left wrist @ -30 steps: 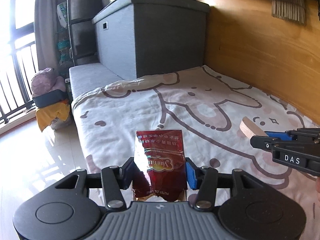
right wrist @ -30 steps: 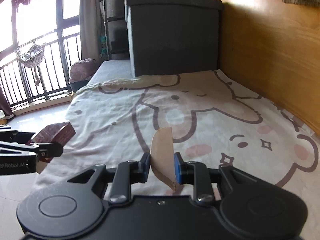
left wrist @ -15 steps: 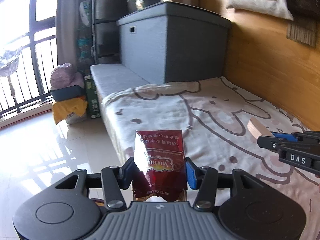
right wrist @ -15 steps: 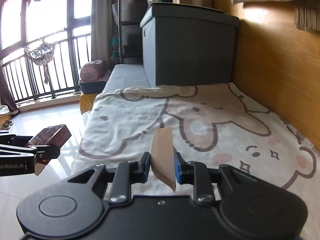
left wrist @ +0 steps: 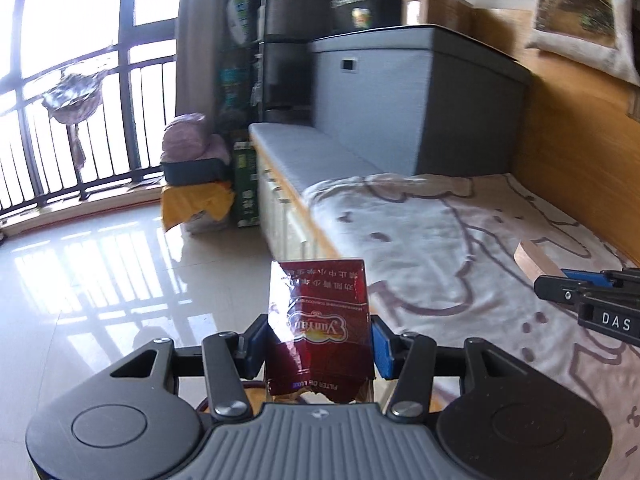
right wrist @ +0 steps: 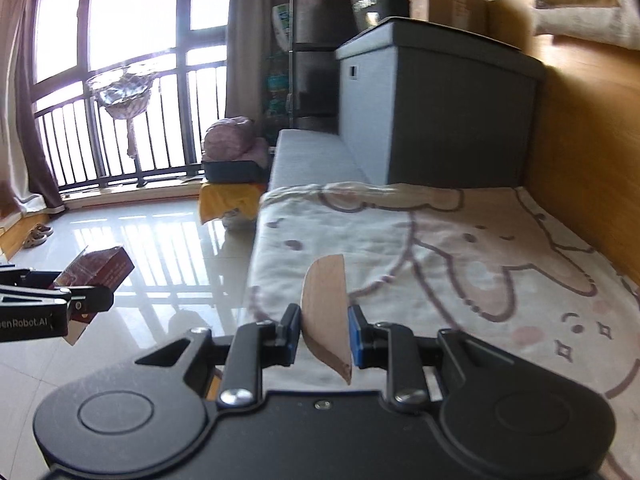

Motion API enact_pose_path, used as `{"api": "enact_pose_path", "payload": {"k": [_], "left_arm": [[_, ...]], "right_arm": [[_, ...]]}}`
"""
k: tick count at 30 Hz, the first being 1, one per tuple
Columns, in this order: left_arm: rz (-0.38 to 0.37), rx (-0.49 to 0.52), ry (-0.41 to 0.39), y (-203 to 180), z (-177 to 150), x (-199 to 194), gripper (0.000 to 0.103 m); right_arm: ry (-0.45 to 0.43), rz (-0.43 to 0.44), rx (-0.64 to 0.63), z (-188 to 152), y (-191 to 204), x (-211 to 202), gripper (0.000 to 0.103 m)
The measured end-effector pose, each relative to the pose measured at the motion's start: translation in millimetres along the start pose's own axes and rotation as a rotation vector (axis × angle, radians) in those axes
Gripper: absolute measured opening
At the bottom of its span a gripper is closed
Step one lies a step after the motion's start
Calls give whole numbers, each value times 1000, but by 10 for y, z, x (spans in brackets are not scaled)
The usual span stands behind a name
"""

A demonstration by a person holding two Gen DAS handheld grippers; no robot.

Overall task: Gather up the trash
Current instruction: 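Lift the red packet and cardboard scrap off the bench with both tools, then carry the red packet and cardboard scrap over the wastebasket with both tools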

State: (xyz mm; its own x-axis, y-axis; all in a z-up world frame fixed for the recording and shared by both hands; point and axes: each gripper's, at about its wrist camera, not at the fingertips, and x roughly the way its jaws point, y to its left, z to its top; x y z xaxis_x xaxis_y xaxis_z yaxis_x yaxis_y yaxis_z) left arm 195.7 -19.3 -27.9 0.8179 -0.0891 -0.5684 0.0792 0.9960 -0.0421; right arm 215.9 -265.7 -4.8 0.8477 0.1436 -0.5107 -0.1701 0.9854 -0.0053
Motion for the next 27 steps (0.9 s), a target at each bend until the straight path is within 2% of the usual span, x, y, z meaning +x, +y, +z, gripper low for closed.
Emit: {"api": "enact_pose_path", "payload": {"k": [11,15,21,27], "left_arm": [[57,-104,27,752,-226,8,52],[93,-107,44,960,-317,51,52],[123,-135,106,1230,-543,225,52],[124,-160,180,1372,-792,482,52]], "right_arm": [[34,83,-67,25,782,269,26],[58,126,-80,-25,1043,415,26],[111,189,-88,-233,1412,706,26],[206,232,-21,-551,1518,1087,26]]}}
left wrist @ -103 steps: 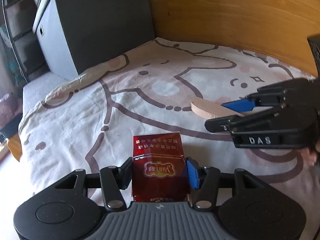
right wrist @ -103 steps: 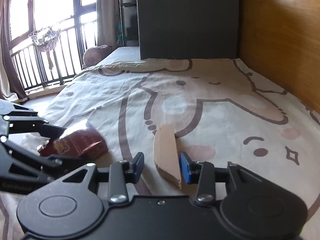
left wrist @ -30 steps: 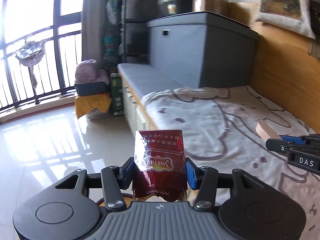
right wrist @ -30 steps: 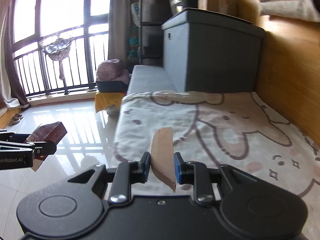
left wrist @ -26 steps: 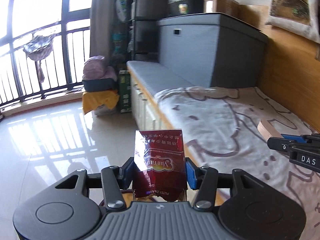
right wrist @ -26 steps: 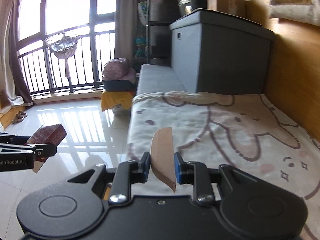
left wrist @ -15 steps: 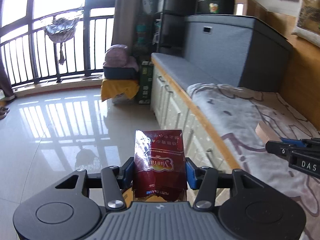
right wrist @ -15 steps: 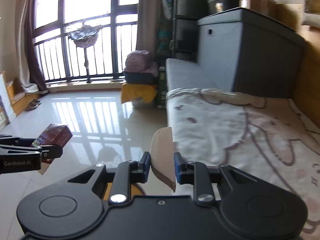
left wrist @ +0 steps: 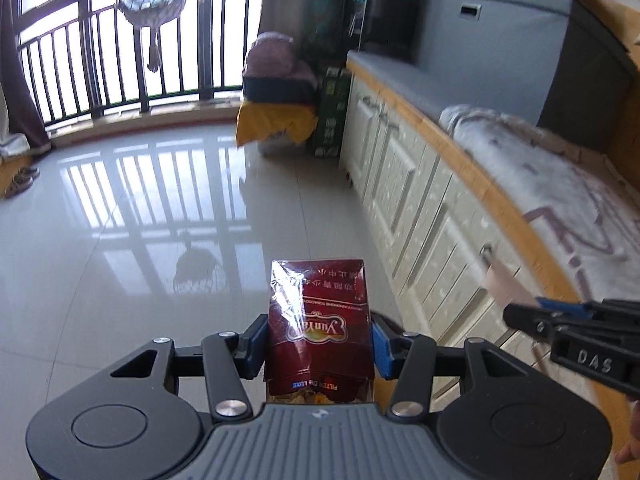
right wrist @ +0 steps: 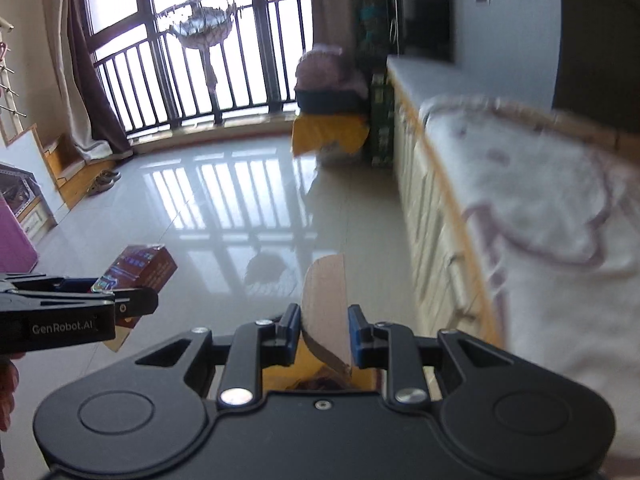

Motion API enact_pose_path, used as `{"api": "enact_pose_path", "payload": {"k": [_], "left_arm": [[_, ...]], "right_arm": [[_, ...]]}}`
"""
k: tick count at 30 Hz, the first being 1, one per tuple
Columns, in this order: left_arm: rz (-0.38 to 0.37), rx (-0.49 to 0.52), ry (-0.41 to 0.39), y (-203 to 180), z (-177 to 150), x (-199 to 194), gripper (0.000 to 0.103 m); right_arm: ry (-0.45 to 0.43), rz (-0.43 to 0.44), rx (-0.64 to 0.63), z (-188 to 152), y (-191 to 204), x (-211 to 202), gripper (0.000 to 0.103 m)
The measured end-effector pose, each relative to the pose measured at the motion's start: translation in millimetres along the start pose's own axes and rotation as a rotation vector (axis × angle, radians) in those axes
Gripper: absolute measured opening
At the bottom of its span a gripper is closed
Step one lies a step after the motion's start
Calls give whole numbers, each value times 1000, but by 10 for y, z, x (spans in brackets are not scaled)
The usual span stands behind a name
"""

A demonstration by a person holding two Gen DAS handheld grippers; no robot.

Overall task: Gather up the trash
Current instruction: 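Carry the red packet and cardboard scrap over the wastebasket with both tools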

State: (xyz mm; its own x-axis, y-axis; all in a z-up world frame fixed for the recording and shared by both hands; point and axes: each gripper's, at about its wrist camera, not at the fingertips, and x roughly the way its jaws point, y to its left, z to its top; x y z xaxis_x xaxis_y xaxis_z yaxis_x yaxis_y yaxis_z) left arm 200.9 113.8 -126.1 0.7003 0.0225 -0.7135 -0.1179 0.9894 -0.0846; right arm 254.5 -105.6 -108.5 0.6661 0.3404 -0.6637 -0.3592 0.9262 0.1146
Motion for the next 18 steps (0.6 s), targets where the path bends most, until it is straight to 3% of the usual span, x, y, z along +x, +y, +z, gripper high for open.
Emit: {"api": "enact_pose_path", "payload": {"k": [18], "left_arm": [[-12,8,250,-28,-397,1197,52]], "right_arm": [[339,75,107,-470,-164,1344,26]]}}
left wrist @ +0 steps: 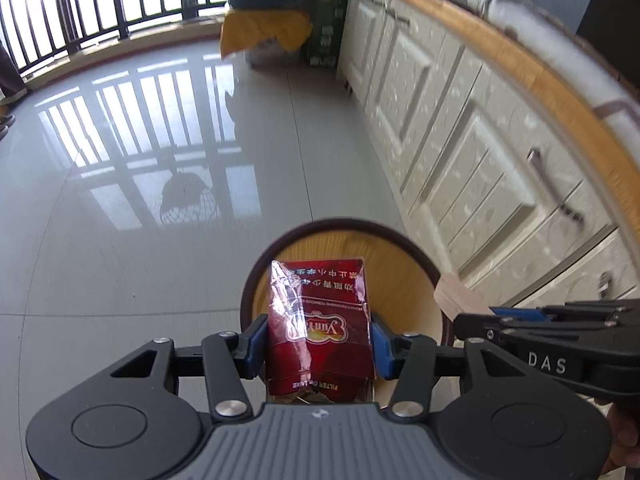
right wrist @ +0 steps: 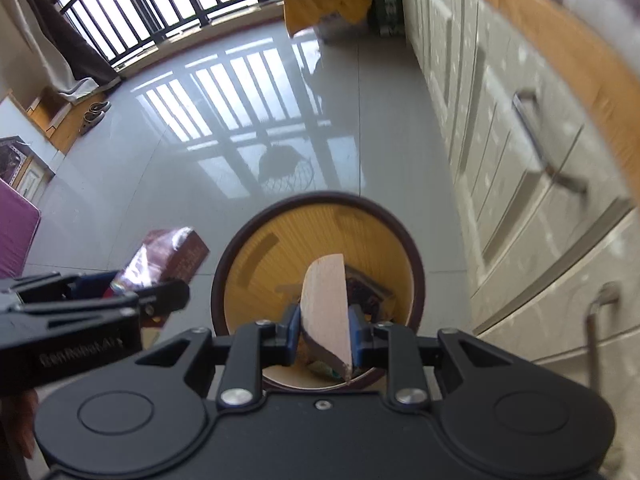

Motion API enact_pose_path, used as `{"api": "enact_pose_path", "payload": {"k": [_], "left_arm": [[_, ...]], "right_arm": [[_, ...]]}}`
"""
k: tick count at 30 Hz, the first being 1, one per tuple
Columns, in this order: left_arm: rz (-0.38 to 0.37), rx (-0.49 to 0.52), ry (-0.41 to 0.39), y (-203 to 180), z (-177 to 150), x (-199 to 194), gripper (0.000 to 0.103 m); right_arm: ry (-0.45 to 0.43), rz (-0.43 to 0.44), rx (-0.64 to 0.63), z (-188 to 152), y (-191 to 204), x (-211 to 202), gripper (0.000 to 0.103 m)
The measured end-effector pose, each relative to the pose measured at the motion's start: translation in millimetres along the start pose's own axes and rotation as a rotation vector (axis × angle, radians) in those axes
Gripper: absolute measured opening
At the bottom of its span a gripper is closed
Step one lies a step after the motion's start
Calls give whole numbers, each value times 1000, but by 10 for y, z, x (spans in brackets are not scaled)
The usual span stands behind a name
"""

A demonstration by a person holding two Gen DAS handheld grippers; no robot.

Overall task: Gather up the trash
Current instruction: 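Carry the red packet and cardboard scrap over the wastebasket with both tools, then open the left tool to drop the red packet while the right tool drops the scrap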

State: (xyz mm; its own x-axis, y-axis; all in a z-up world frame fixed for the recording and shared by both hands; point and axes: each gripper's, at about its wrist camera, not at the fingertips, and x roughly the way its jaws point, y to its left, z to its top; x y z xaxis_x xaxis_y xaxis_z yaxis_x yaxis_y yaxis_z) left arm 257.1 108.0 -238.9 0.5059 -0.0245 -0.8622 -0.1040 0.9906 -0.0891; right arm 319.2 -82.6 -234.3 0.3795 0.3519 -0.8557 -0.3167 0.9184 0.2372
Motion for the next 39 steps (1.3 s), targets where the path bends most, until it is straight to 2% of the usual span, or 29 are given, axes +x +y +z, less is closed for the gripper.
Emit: {"api": "enact_pose_path", "payload": {"k": [16,24,27,29,31,37,39], "left_arm": [[13,-48,228,24,-196,864,53],[51,-39,281,20,-207,1064,54],[63,-25,296,-1,-191,1120,60],[63,-19,296,-7,-193,1124,70],[60,-11,301,-4,-200,1118,74],[55,-4,298,-7,-201,1109,81],[55,3,298,-15,-197,1107,82]], "right_arm": [[129,-22,65,-12,-262,625,26],[138,-17,74,17,-291,706,26],[143,-18,63,22,-286,745,26],[137,-8,54,29,-267,758,26],[127,6,45,41,-244,754,26],[84,28,38,87,-227,721,29],[73,31,37,100,-230,708,35]]}}
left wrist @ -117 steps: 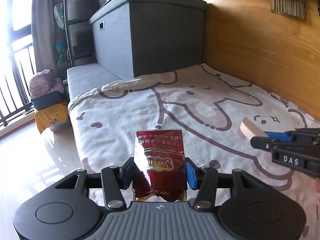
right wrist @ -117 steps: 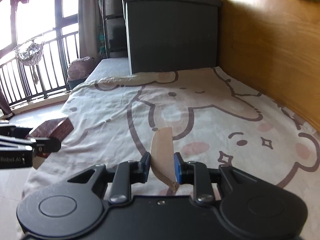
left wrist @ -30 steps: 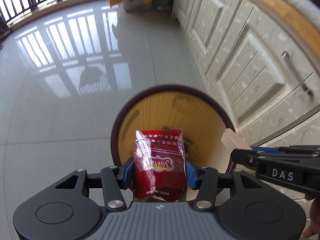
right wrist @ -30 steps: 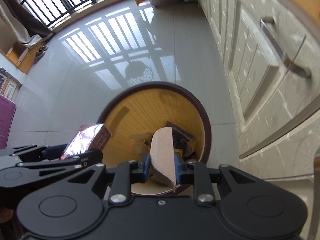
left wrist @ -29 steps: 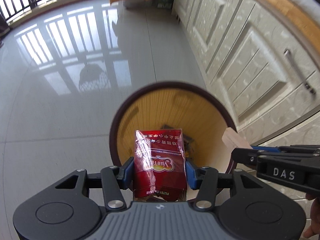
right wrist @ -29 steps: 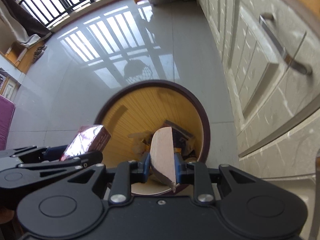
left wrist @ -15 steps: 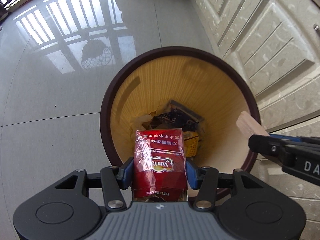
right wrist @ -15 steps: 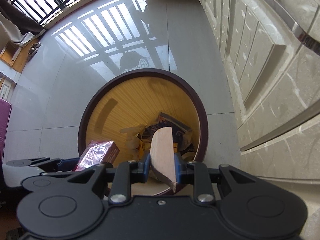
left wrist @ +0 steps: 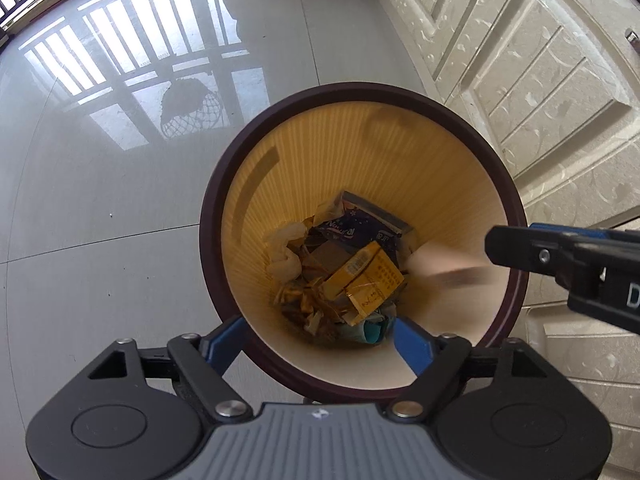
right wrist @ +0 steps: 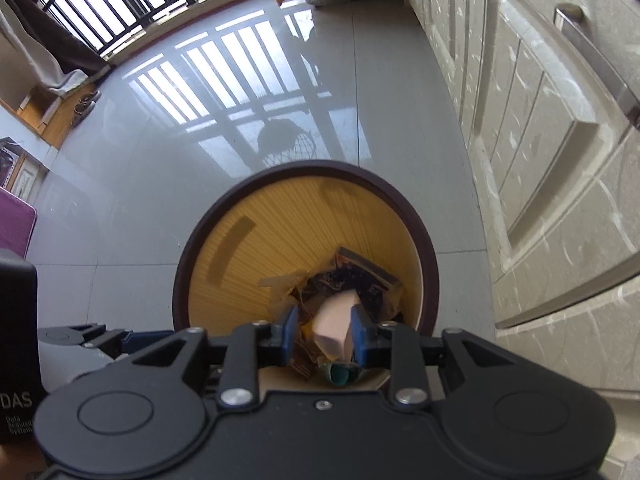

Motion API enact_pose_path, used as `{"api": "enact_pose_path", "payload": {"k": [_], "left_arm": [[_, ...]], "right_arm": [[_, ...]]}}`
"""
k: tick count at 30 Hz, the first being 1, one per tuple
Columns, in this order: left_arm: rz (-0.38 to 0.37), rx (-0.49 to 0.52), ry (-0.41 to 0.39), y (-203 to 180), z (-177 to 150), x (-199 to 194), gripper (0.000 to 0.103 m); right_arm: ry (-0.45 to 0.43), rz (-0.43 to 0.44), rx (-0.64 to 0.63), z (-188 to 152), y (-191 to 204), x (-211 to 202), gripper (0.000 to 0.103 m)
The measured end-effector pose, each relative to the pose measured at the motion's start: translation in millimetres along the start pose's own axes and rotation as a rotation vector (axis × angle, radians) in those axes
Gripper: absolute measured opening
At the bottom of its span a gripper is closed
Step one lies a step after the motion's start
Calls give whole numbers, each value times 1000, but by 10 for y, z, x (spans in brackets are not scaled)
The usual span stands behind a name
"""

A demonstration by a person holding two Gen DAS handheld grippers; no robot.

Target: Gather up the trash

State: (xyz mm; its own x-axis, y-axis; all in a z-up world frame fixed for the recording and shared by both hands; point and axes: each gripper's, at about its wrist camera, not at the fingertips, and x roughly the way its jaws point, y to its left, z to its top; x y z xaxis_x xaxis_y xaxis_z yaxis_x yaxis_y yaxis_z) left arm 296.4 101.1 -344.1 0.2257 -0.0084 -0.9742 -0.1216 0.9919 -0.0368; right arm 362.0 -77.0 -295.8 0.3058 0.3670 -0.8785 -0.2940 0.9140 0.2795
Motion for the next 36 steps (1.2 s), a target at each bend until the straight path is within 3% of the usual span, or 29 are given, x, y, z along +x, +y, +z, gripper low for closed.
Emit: {"api": "enact_pose_path", "payload": {"k": [12,16,19,29,36], "left_arm": [[13,5,9,57,-44,-102,89],[16,0,6,80,-65,-176,93],[14,-10,1,113,-89,-264,99],[48,-29,-46,257,-127,-772,103],[70,-21,-94,328,-171,-1262,103]], "right_arm": [[67,-52,-66,-49,39,49,50],[78,-74,-89,-69,45,10,58],[80,-89,-87,-75,34,-36,70],[13,-130,-100,-51,168,-456,99],[-50,-138,-114,10,322,-952,103]]}}
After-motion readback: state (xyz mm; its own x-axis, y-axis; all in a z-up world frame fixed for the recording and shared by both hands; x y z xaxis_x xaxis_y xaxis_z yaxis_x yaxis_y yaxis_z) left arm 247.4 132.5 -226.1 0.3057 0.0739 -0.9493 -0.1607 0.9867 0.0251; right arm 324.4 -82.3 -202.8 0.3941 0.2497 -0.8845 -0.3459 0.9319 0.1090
